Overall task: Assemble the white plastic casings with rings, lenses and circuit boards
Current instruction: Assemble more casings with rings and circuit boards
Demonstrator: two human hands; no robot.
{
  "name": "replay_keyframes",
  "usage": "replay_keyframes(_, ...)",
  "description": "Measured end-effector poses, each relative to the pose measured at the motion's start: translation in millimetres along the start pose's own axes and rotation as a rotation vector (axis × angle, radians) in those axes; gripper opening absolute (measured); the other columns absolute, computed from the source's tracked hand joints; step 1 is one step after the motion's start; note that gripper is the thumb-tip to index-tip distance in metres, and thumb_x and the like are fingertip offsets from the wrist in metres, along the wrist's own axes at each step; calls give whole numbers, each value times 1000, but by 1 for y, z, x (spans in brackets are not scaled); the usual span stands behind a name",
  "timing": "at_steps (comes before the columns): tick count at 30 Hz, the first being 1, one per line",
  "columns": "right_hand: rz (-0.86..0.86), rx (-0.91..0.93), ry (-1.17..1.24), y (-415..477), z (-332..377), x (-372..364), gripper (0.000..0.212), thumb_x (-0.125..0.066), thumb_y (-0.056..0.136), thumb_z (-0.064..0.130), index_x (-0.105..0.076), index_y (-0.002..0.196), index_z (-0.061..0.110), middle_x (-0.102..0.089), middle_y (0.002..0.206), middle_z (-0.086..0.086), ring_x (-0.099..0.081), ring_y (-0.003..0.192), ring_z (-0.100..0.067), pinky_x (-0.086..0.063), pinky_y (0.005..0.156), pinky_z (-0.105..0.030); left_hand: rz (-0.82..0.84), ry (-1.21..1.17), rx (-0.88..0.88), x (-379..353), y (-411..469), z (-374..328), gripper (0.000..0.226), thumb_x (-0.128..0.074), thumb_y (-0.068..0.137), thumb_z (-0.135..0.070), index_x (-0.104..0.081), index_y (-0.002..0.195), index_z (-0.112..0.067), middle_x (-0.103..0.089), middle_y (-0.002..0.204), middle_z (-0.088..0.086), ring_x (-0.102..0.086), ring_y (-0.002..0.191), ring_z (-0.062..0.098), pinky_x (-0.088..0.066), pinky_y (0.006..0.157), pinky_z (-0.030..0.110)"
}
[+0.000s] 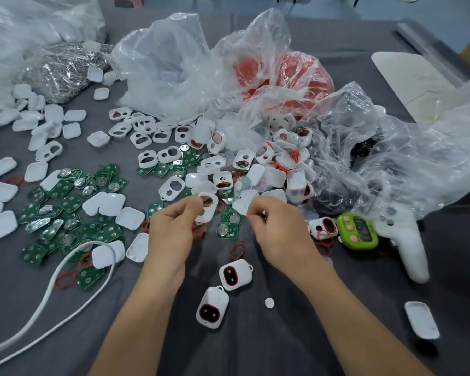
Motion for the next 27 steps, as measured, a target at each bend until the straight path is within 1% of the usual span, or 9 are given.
replay_keyframes(2,-57,-169,498,-2,-13,8,21,-61,93,4,-66,79,19,-69,74,5,-59,66,-9,-46,62,-22,2,6,10,-4,-1,1,22,-70,96,-22,-84,80,-25,-77,85,-14,-64,70,0,-55,61,16)
replay_keyframes(4,-18,-322,1017,-6,-17,0,22,-54,98,-3,-63,85,12,-72,75,-4,-63,62,-14,-50,55,-22,43,-48,38,-14,-5,4,19,-70,95,-17,-83,80,-20,-79,93,-8,-68,77,2,-58,64,19)
replay_keyframes(6,26,-377,1219,-9,-13,-5,20,-50,102,-4,-60,90,8,-73,75,-9,-67,59,-19,-54,52,-24,89,-119,93,-27,-10,7,19,-70,95,-15,-83,81,-16,-78,94,-1,-67,79,12,-62,69,25)
replay_keyframes(8,22,-378,1212,-11,-11,-5,16,-54,100,-4,-61,92,8,-73,74,-11,-68,57,-20,-55,51,-24,146,-161,156,-38,-16,11,23,-68,96,-18,-83,79,-18,-77,92,2,-67,78,17,-64,74,30)
replay_keyframes(13,-28,-312,1192,-11,-9,1,15,-60,95,-7,-71,101,2,-75,77,-13,-72,63,-19,-58,57,-23,202,-246,228,-50,-23,17,13,-67,96,-16,-78,93,-10,-78,88,8,-75,73,15,-64,69,30)
replay_keyframes(16,-56,-276,1194,-9,-9,7,18,-61,94,-9,-74,94,3,-77,82,-13,-73,67,-17,-58,61,-22,195,-231,204,-48,-22,17,12,-70,93,-18,-76,96,-8,-79,91,9,-75,75,15,-64,71,30)
replay_keyframes(19,-104,-314,1204,-7,-17,11,20,-60,95,-8,-73,90,5,-77,82,-12,-72,65,-15,-59,61,-21,180,-205,146,-45,-21,11,9,-73,87,-20,-79,89,-14,-80,93,9,-75,75,14,-62,64,26)
replay_keyframes(22,-80,-329,1210,-7,-18,8,21,-61,95,-7,-74,88,7,-77,81,-12,-73,67,-16,-58,60,-21,159,-155,104,-43,-21,6,21,-70,94,-15,-83,79,-22,-80,90,8,-75,74,14,-58,58,23)
replay_keyframes(27,-27,-341,1272,-9,-14,0,16,-62,95,-5,-73,90,6,-77,82,-13,-73,68,-16,-56,58,-20,141,-149,114,-46,-21,3,21,-66,97,-11,-80,83,-17,-79,84,9,-78,76,18,-55,53,20)
Point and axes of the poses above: each hand's wrist, its own y-axis towards the middle knuckle, its own x-axis out of the back of the hand, z = x × y, the point moved 9 cm from there along y, towards the middle knuckle
